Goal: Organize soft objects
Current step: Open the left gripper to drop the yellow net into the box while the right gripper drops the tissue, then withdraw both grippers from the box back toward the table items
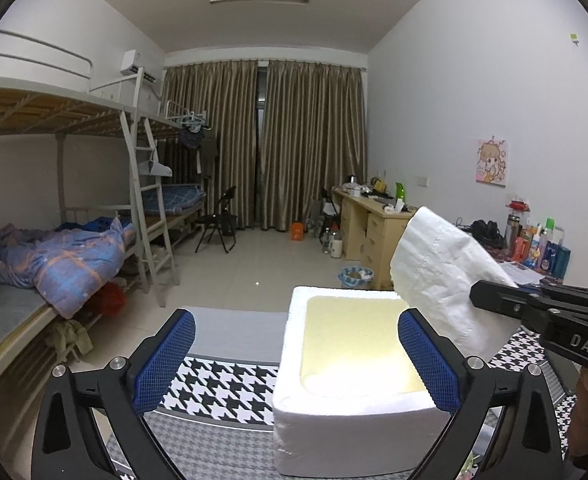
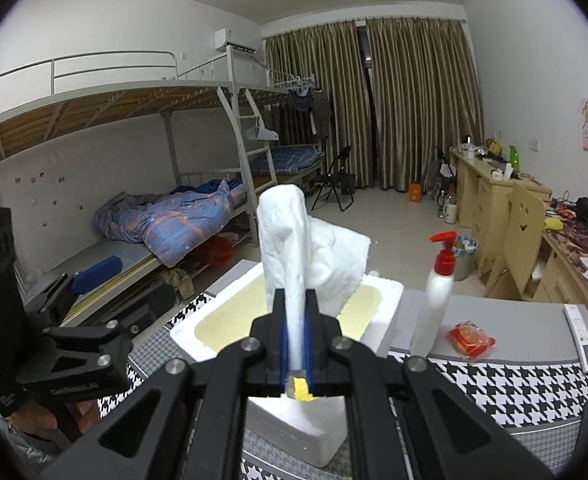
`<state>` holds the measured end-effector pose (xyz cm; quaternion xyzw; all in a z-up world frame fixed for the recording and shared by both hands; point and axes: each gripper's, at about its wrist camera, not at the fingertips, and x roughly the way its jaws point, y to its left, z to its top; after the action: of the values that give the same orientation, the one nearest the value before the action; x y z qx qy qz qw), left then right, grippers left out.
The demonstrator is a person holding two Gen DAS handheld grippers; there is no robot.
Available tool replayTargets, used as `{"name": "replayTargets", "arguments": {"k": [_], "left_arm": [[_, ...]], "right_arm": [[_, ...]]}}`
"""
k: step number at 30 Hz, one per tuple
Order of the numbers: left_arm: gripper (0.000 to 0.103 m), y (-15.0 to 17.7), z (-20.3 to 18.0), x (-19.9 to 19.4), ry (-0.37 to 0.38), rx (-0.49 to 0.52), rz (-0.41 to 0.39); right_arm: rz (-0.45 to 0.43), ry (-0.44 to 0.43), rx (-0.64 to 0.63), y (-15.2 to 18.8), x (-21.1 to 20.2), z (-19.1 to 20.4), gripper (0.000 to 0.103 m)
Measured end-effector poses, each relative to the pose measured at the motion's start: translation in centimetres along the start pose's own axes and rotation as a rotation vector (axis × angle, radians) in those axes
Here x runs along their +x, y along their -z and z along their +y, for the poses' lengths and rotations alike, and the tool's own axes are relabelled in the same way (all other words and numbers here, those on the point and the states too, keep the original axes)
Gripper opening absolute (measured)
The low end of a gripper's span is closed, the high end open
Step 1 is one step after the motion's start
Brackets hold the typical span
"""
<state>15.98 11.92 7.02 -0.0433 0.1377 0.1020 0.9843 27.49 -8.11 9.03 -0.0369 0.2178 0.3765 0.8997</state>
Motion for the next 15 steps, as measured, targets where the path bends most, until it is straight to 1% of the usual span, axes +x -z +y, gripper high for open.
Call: {"name": "replayTargets", "arguments": {"k": [2,3,5,7,8,9,10,11,13,15], "left_arm": [[0.102,0.1,0.2,-0.1,-0.002,-0.001,-0.001],[0.102,0.1,0.3,-0.1,-0.004,-0.002,-0.001],[0.102,0.2,0.4,-0.1,-0.003,-0.004,0.001],[0.102,0.3,0.4,-0.2,-0.004,-0.002,0.002],[0.102,0.4,0.5,-0.3,-0.006,-0.001,0.002],[0.102,0.4,0.5,-0.3,-0.008,-0.001,0.002],[0.102,0.5,0.6,-0.2,-0.009,-0.002,0.003],[0.102,0.5,0.6,-0.3,-0.012,-0.001,0.005],[0.102,0.6,0.9,-0.2,-0.018,-0.007,0.009],[0.102,0.7,1.0,-0.2,-0.018,-0.011,0.011]], "right_arm": [[0.008,0.003,0.002,0.1,0.2,0.1,0.010],[0.015,0.005,0.004,0.1,0.4,0.1,0.012],[0.036,-0.003,0.008,0.1,1.0,0.1,0.018],[0.049,-0.009,0.013,0.1,1.3,0.3,0.028],[0.053,-0.013,0.010,0.1,1.5,0.6,0.029],[0.057,-0.015,0.007,0.1,1.6,0.7,0.033],[0.061,-0.014,0.005,0.2,1.7,0.9,0.039],[0.064,-0.016,0.005,0.2,1.8,0.9,0.043],[0.064,-0.025,0.012,0.3,1.6,0.9,0.064],[0.051,-0.022,0.017,0.2,1.4,0.8,0.074]]}}
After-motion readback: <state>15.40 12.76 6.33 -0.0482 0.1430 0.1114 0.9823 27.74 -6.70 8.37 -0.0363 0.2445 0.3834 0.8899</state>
